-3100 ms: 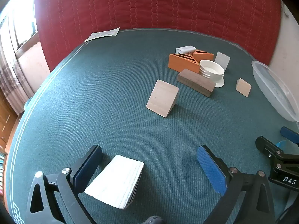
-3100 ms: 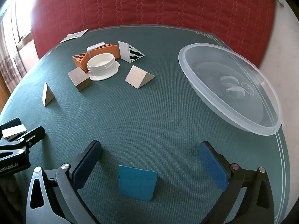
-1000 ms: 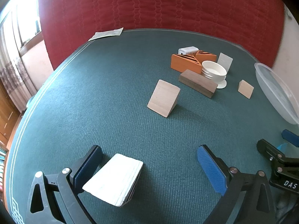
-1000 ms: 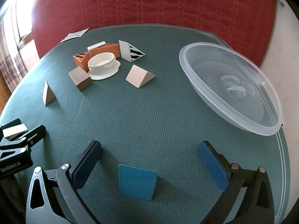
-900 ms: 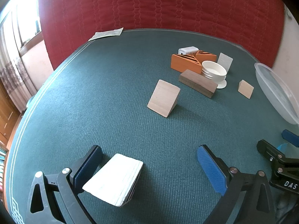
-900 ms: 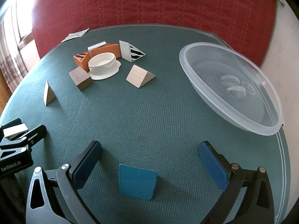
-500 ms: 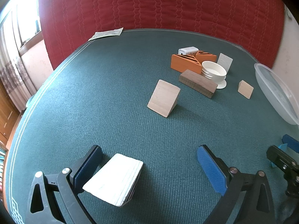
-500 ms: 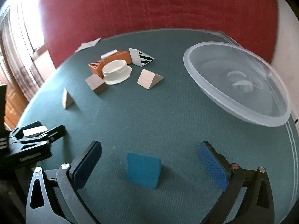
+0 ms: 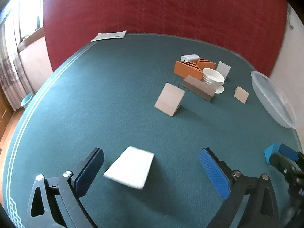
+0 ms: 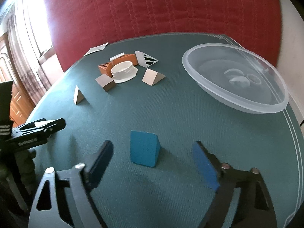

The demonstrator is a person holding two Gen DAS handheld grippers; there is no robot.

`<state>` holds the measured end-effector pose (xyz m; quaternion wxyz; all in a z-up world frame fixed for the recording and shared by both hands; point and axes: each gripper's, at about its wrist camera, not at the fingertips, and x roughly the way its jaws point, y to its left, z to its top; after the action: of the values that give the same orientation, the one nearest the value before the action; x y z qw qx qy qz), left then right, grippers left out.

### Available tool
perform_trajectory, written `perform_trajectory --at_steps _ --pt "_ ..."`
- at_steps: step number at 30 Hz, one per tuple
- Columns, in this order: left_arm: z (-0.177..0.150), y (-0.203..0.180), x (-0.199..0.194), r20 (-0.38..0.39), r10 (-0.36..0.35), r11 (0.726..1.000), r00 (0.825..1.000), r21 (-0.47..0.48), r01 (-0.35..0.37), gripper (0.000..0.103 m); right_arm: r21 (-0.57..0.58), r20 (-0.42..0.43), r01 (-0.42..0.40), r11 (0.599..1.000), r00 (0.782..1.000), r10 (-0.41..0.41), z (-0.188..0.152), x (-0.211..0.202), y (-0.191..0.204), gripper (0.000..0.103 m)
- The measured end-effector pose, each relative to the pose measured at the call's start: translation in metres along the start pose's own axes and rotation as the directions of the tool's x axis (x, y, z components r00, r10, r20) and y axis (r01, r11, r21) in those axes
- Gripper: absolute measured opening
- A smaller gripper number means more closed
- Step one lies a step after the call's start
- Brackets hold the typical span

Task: Organize rigid objects
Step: 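Close the left gripper on the white block while the right gripper closes on the blue block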

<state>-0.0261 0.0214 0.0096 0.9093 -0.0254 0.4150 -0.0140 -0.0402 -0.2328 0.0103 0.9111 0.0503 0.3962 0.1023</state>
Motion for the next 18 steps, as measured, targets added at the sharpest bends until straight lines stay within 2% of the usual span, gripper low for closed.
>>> perform_trajectory --at_steps 9,14,17,18 --pt "-0.008 0.003 -0.014 0.007 0.038 0.999 0.999 0.028 -0.038 0.103 -0.037 -0.005 0.018 0.999 1.000 -0.018 -0.001 0.001 0.007 0.062" --pt "-0.005 0.016 -0.006 -0.024 0.067 0.998 0.997 -0.016 -0.067 0.102 -0.044 -0.005 0.017 0.999 1.000 -0.017 0.000 0.004 0.011 0.055" --pt "-0.006 0.019 -0.001 -0.048 0.067 0.997 0.997 -0.028 -0.069 0.095 -0.049 -0.005 0.021 0.999 1.000 -0.021 0.000 0.004 0.012 0.054" --pt "-0.007 0.019 0.000 -0.055 0.069 0.997 0.996 -0.028 -0.071 0.090 -0.049 -0.005 0.022 0.999 1.000 -0.023 0.000 0.004 0.012 0.053"
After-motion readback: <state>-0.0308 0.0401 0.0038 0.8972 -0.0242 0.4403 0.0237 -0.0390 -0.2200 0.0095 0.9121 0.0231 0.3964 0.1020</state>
